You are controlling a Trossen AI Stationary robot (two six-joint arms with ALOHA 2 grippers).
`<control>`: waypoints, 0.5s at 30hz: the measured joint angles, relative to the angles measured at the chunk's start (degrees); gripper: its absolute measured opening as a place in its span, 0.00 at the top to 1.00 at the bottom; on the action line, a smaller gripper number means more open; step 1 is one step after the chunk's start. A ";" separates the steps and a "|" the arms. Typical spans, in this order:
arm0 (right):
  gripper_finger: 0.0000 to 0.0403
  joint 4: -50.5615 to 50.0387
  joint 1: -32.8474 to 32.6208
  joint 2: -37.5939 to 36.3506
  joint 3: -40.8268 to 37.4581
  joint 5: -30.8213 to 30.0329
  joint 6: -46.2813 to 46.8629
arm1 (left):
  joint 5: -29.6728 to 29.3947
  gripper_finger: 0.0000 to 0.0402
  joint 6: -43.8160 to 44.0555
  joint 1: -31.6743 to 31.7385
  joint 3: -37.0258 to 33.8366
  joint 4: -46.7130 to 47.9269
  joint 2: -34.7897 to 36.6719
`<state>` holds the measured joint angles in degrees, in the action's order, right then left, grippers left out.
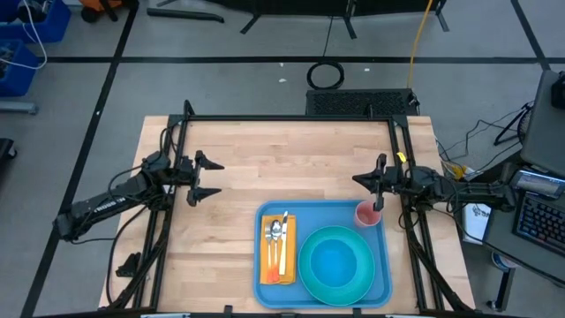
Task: Set up tray
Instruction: Return to Home Position
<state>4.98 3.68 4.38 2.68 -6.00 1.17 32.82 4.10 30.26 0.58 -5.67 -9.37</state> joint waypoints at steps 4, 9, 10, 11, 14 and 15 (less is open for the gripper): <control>1.00 0.10 0.00 0.00 0.00 0.00 0.02 | 0.02 0.01 0.00 0.00 0.00 -0.02 0.00; 1.00 0.32 0.00 0.00 0.00 0.02 0.04 | 0.02 0.01 0.00 0.00 0.00 -0.05 0.00; 1.00 0.34 0.00 0.00 0.00 0.02 0.04 | 0.02 0.01 0.00 0.00 0.00 -0.07 0.01; 1.00 0.34 0.00 0.00 0.00 0.02 0.04 | 0.02 0.01 0.00 0.00 0.00 -0.07 0.00; 1.00 0.37 0.00 0.00 0.00 0.04 0.07 | 0.02 0.01 0.00 0.00 0.00 -0.08 0.00; 1.00 0.38 0.00 0.00 0.00 0.04 0.06 | 0.02 0.01 0.00 0.00 0.00 -0.09 0.00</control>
<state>5.36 3.68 4.38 2.68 -5.96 1.23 32.84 4.10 30.26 0.58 -5.76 -9.37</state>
